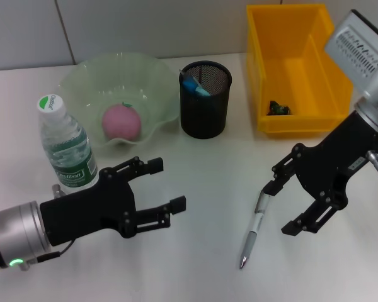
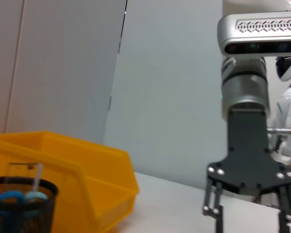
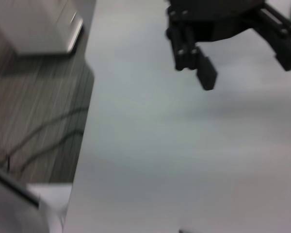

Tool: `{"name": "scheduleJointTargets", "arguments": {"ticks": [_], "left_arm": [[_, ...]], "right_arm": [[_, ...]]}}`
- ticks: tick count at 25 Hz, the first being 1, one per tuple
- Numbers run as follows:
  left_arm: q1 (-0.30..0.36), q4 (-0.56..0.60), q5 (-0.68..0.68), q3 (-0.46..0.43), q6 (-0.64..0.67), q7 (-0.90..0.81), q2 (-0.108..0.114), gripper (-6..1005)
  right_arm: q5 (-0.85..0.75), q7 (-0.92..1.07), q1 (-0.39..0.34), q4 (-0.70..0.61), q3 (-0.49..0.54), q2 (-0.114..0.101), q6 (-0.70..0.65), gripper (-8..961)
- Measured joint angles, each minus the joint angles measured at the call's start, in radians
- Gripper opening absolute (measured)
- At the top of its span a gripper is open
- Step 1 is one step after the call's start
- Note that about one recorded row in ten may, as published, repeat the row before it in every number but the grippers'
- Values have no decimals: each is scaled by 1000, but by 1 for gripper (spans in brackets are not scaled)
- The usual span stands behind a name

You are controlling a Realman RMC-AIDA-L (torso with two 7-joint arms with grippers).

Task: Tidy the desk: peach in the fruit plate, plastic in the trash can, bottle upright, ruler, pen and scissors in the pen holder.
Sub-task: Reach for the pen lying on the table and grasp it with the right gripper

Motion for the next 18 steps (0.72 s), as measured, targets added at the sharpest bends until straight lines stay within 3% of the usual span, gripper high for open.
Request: {"name": "scheduleJointTargets", "arguments": {"ticks": [7, 13, 18], "left_arm": [[0, 6, -4, 52, -6, 5, 0, 861], [4, 6, 1, 55, -23, 9, 2, 862], [13, 7, 0, 58, -35, 8, 2, 862]], "right_arm": [[-71, -94, 46, -44, -130, 17, 4, 755], [-179, -178, 68, -122, -192, 71, 12, 755], [-224, -204, 91, -150, -282, 90, 25, 754]]}}
